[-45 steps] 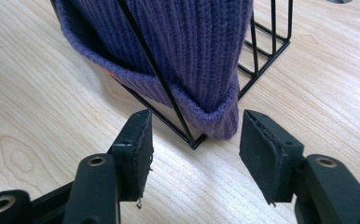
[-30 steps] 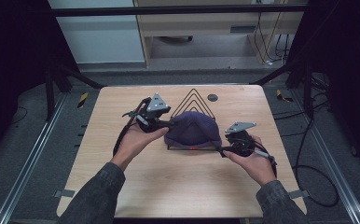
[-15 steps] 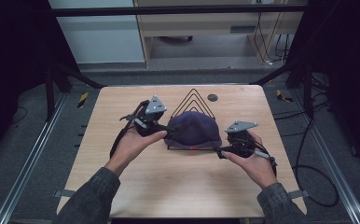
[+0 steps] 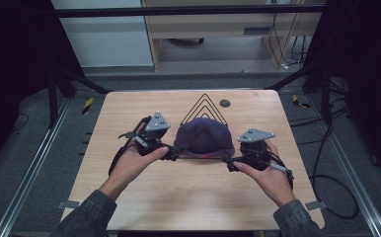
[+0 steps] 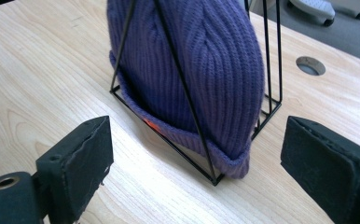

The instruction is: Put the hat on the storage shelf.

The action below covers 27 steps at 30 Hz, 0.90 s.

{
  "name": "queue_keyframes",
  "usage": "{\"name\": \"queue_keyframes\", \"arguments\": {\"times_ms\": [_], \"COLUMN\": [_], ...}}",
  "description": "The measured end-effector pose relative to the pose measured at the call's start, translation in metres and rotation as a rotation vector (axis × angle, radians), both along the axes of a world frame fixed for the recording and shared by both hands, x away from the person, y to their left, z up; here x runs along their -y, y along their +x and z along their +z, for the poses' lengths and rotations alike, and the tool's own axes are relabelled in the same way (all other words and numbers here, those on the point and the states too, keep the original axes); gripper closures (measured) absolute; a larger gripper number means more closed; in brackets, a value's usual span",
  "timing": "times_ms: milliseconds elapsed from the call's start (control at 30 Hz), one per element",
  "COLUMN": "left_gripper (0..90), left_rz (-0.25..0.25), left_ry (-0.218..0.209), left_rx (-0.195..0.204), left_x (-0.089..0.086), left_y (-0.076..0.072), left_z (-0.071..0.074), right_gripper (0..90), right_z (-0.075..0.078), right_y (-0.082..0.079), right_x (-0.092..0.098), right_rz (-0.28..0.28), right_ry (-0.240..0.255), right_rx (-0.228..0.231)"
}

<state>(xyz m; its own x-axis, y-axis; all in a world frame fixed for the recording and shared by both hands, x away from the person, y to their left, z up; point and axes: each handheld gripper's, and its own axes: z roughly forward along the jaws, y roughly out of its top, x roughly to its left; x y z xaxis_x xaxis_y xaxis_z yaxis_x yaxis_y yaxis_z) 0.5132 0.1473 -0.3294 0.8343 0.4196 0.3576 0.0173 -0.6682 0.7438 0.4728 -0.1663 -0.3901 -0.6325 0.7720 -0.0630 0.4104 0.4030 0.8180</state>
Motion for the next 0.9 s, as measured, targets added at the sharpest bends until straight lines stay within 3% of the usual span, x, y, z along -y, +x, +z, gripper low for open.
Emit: {"name": "queue_keyframes", "arguments": {"times_ms": [500, 900], "left_gripper": [4.3, 4.4], "left_rz": [-0.016, -0.006], "left_ry": [-0.002, 0.048], "left_rx": [-0.014, -0.036], "left_x": [-0.026, -0.059], "left_y": [-0.022, -0.025], "left_z": [-0.019, -0.051], "right_gripper": [6.0, 5.8], "right_z": [-0.006, -0.025], "right_y": [-0.017, -0.026], "right_x": [-0.006, -0.003], "right_rz": [0.061, 0.091], "right_ry": [-0.018, -0.040], "right_rx": [0.004, -0.043]}}
